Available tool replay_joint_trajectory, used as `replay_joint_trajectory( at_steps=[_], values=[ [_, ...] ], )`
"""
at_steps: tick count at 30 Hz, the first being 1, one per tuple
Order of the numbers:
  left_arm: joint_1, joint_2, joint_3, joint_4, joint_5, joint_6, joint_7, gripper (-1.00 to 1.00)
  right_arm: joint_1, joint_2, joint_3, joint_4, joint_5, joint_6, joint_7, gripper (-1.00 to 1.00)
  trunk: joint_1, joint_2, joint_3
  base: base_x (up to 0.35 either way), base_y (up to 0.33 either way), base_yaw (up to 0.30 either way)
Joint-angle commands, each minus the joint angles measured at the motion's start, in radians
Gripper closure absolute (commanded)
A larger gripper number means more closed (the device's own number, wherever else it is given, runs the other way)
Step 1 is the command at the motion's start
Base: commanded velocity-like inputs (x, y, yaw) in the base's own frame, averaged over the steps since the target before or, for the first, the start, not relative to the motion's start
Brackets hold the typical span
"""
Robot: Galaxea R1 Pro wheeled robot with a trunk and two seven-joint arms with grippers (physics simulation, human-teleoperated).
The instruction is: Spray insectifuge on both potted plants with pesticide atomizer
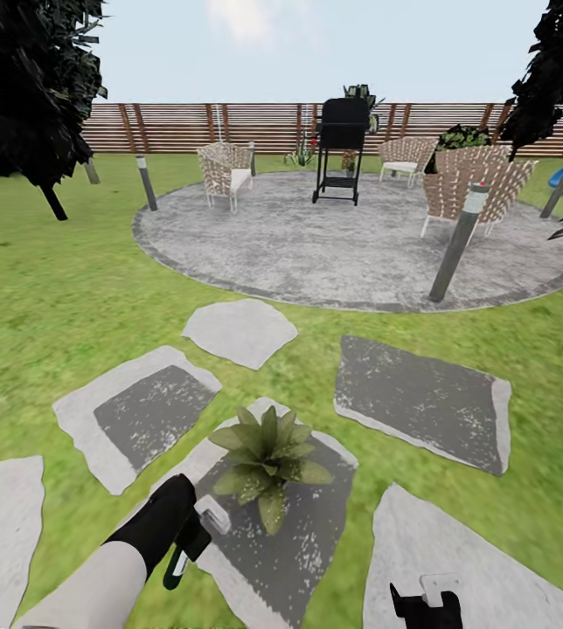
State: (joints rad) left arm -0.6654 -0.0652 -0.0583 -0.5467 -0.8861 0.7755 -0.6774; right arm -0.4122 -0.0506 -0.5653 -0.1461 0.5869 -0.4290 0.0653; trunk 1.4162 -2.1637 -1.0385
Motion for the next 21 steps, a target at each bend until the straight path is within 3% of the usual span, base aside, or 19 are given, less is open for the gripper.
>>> replay_joint_trajectory(
  at_steps=[1,7,14,21],
  values=[
    [0.0,-0.001,-0.001,0.0,-0.011,0.001,-0.01,1.0,-0.001,0.0,-0.008,0.0,0.002,-0.004,0.007,-1.0,0.0,0.0,-0.001,0.0,0.0,0.027],
    [0.0,-0.002,0.003,-0.008,-0.011,0.001,-0.009,1.0,0.0,0.0,-0.008,0.0,0.002,-0.004,0.007,-1.0,0.0,0.0,-0.001,-0.031,0.014,0.004],
    [-0.001,-0.002,0.005,-0.01,-0.01,0.001,-0.007,1.0,-0.001,0.0,-0.008,0.0,0.002,-0.004,0.007,-1.0,0.0,0.0,-0.001,-0.059,0.249,-0.013],
    [-0.001,-0.004,0.008,-0.022,-0.008,0.001,-0.007,1.0,0.0,0.0,-0.008,0.0,0.002,-0.004,0.007,-1.0,0.0,0.0,-0.001,0.076,0.302,-0.248]
  ],
)
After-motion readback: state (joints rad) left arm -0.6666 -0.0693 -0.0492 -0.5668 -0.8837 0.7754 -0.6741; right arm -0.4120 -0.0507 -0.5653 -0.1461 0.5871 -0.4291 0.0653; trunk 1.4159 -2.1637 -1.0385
